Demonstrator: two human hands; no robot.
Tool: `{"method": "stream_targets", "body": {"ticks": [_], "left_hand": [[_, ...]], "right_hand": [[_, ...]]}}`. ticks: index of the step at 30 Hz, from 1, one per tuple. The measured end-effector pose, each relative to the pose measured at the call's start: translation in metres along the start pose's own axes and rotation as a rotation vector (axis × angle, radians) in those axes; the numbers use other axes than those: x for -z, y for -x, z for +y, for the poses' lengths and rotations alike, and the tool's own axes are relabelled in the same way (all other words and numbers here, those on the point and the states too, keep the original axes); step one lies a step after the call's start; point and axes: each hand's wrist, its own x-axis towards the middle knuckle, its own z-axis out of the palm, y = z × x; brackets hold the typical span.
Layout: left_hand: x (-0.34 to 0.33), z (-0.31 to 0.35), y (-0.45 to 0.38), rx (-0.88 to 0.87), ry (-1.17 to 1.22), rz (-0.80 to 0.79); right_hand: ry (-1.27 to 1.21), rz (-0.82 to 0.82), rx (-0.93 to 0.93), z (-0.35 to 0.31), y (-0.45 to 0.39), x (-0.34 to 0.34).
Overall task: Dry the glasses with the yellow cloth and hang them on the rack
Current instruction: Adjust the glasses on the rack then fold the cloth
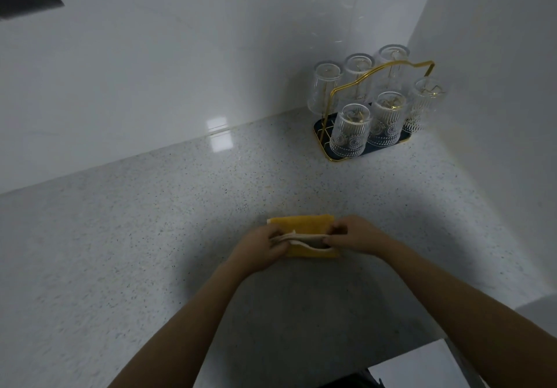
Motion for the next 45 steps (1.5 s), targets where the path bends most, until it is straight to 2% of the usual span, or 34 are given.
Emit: {"method": "stream_targets", "body": {"ticks": [4,7,10,13,16,19,22,25,28,34,36,40,45], "left_hand": [[0.003,0.002,-0.016,0.089,0.063,0.088],[-0.001,0.005,-0.028,0.126,0.048,0.147],[-0.011,0.003,-0.035,0.165,-0.008,0.194],[-0.019,-0.008,-0.035,0.232,-0.079,0.231],[-0.019,-0.015,-0.036,0.263,-0.078,0.228],[-0.013,-0.014,-0.044,0.332,-0.047,0.130],[0.003,-0.008,-0.050,0.370,0.084,0.080],[0.022,-0.006,-0.052,0.392,0.238,0.142],[0.050,-0.005,-0.064,0.419,0.448,0.253],[0.103,-0.011,-0.117,0.469,0.645,0.537],[0.116,-0.019,-0.137,0.462,0.639,0.595],[0.126,-0.037,-0.172,0.365,0.489,0.596],[0.122,-0.066,-0.210,0.331,0.445,0.587]], "right_hand": [[-0.234,0.067,-0.112,-0.003,-0.016,0.005],[-0.137,0.190,-0.111,-0.004,-0.028,-0.006],[-0.074,0.344,-0.177,0.000,-0.036,-0.024],[-0.019,0.431,-0.239,0.007,-0.038,-0.036],[0.013,0.449,-0.285,0.009,-0.039,-0.037],[0.092,0.375,-0.354,0.006,-0.044,-0.030],[0.087,0.314,-0.306,-0.001,-0.050,-0.014],[-0.101,0.322,-0.217,-0.016,-0.059,0.006],[-0.179,0.396,-0.157,-0.039,-0.079,0.032],[-0.344,0.488,-0.132,-0.084,-0.145,0.080],[-0.365,0.520,-0.094,-0.092,-0.170,0.090],[-0.226,0.637,-0.041,-0.092,-0.212,0.099],[-0.269,0.522,-0.038,-0.083,-0.257,0.104]]}}
